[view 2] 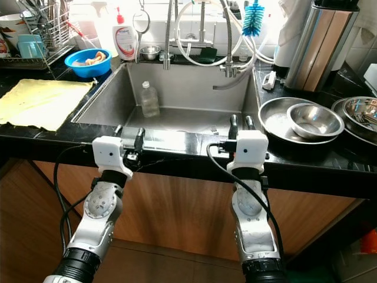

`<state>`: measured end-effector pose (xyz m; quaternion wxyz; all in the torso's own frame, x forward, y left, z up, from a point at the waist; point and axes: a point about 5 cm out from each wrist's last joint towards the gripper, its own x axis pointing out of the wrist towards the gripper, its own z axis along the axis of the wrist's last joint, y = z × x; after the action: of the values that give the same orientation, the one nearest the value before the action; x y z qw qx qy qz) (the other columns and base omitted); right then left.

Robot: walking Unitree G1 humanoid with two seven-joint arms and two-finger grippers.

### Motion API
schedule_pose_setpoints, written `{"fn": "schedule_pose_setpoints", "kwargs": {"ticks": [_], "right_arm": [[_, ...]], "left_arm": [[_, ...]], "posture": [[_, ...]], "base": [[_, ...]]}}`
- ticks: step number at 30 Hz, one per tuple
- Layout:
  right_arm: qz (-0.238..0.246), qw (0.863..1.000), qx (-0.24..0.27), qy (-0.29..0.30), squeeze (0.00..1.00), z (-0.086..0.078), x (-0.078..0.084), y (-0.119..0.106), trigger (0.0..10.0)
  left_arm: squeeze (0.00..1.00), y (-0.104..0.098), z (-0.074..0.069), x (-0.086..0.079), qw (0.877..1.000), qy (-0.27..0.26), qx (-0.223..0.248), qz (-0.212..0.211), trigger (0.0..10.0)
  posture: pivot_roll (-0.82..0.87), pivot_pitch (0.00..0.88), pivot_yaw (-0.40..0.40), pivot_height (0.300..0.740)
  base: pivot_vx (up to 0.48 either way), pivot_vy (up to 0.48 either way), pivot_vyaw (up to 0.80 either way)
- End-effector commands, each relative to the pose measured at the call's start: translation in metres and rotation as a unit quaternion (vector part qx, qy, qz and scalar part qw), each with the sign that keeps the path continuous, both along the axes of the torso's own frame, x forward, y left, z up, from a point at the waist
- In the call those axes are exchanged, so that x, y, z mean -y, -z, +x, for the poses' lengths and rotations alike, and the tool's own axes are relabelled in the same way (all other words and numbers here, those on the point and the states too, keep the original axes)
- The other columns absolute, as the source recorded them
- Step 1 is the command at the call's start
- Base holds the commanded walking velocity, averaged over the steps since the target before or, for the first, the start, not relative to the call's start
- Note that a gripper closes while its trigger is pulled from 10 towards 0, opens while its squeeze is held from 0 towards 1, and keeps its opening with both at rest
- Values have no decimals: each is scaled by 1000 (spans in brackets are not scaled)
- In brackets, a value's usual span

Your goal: Kitchen organization

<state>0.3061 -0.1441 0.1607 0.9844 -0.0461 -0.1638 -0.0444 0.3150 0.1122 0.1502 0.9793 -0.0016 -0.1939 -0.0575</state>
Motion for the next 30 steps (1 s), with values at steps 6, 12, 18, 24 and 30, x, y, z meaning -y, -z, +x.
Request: {"fn": "schedule_pose_setpoints", "kwargs": {"ticks": [6,12,18,24,30], "right_arm": [[15,1000,-8,5,0,0,-1,2,10000],[9,1000,-7,8,0,1,3,1,10000],[4,1000,1,6,0,3,1,-2,10000],[3,1000,4,-5,0,7,-3,-4,10000],[9,1000,2,-10,0,9,-7,-6,10000]], "left_arm": [[0,-2,3,1,1000,7,-2,1,10000],[0,-4,3,8,1000,13,2,0,10000],[0,-3,2,10,1000,22,2,2,10000],[0,-7,-1,16,999,36,18,-3,10000],[0,-6,-3,19,999,41,14,2,10000]], "posture": [[-159,0,39,740],[-157,0,37,740],[-156,0,36,740],[-135,0,24,740],[-125,0,18,740]], "base": [[0,81,-516],[0,267,-519],[0,0,0],[0,0,0],[0,0,-69]]}}
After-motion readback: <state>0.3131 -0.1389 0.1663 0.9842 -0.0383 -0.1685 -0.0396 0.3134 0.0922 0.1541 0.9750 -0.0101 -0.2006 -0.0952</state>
